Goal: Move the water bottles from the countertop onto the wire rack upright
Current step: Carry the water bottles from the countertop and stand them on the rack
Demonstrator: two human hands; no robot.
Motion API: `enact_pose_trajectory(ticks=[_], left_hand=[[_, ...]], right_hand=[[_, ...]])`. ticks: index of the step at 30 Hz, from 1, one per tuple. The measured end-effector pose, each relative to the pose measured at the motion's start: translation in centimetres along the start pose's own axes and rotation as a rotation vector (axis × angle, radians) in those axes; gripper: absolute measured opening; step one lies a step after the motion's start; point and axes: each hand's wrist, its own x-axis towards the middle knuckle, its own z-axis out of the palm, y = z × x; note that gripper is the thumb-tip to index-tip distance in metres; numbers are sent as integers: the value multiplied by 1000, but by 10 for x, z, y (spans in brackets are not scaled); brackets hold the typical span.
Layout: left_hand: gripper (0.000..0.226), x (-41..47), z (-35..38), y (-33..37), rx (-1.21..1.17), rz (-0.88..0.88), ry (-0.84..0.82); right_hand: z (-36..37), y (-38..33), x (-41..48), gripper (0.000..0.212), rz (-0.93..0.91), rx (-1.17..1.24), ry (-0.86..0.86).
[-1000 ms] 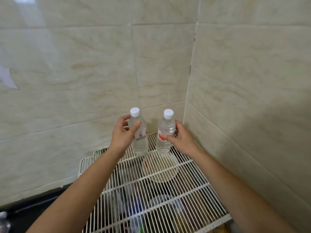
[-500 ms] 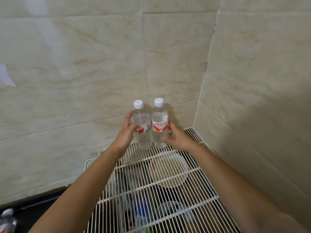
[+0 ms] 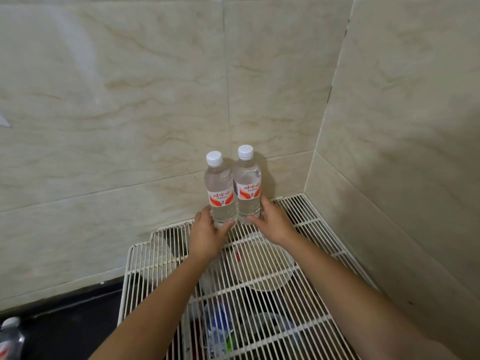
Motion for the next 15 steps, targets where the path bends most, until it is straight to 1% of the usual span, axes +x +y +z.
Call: enact_pose_trajectory(ticks=[3, 7, 11, 13, 15], left_hand=[[62, 6, 5, -5, 2, -44, 26], [57, 14, 11, -7, 22, -70, -9], [57, 11, 10, -2, 0, -83, -18], [60, 6, 2, 1, -30, -87, -63], [69, -3, -8, 2, -33, -54, -101]], right_hand=[[4, 0, 9, 80, -1, -27, -27], [5, 7, 10, 78, 9, -17, -45], [2, -3, 4, 80, 27, -4, -70], [1, -9, -2, 83, 14, -45, -27], [-2, -14, -14, 84, 16, -91, 18]])
